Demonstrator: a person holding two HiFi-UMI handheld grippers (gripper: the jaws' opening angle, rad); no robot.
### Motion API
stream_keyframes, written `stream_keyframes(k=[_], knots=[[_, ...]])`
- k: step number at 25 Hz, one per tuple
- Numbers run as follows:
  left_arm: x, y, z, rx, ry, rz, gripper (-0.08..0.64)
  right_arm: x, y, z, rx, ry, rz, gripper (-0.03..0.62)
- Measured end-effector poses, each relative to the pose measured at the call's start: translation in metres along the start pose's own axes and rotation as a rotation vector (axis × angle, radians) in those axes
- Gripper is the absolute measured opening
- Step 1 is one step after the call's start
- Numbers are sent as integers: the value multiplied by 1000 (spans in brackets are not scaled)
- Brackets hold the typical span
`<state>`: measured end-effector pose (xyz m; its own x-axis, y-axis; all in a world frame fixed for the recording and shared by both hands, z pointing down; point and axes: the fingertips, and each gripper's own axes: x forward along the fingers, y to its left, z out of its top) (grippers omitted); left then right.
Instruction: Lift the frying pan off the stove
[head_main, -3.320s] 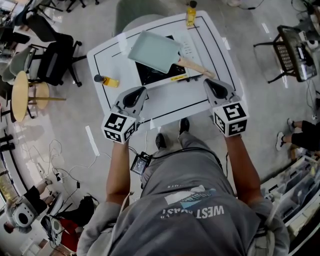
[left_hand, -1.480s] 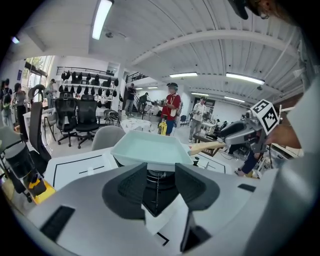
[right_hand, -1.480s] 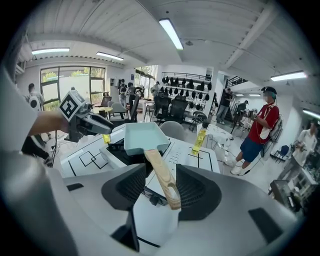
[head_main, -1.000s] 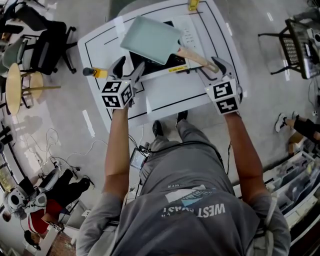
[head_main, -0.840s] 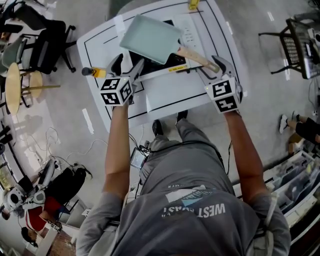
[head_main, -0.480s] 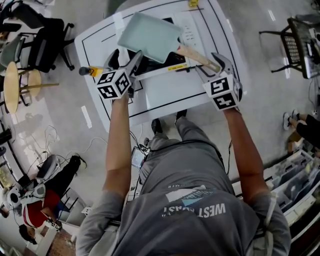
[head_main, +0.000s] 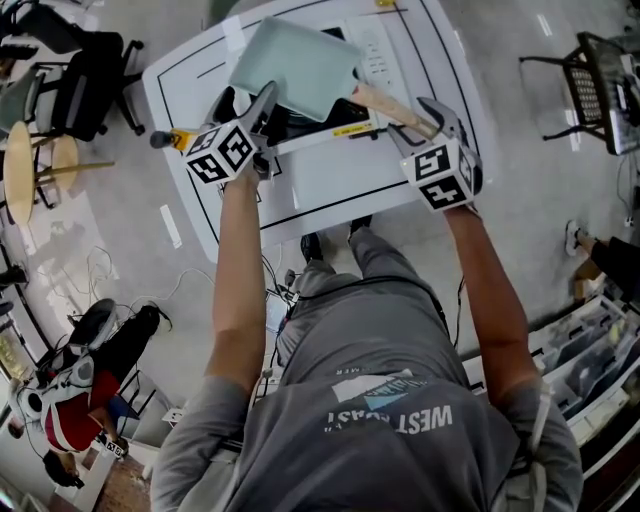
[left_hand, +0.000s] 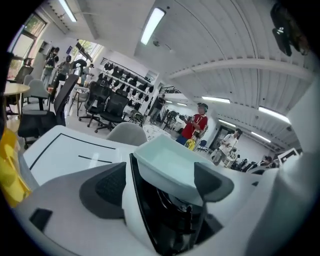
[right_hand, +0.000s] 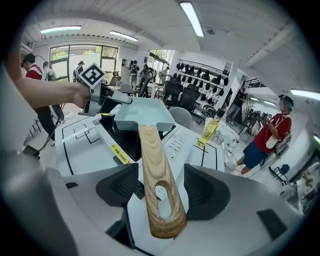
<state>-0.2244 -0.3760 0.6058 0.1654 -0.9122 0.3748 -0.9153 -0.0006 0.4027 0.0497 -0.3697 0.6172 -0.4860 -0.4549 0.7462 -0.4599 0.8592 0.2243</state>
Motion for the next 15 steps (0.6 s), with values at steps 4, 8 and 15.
stream_keyframes(k=[4, 8, 15], knots=[[6, -2, -3, -31, 6, -20, 403, 11, 0, -6, -24, 18, 5, 281], [6, -2, -4, -27, 18, -37, 402, 16, -4, -5, -65, 20, -23, 235], [3, -2, -5, -47, 9, -55, 339, 15, -4, -2, -226, 31, -81, 71]])
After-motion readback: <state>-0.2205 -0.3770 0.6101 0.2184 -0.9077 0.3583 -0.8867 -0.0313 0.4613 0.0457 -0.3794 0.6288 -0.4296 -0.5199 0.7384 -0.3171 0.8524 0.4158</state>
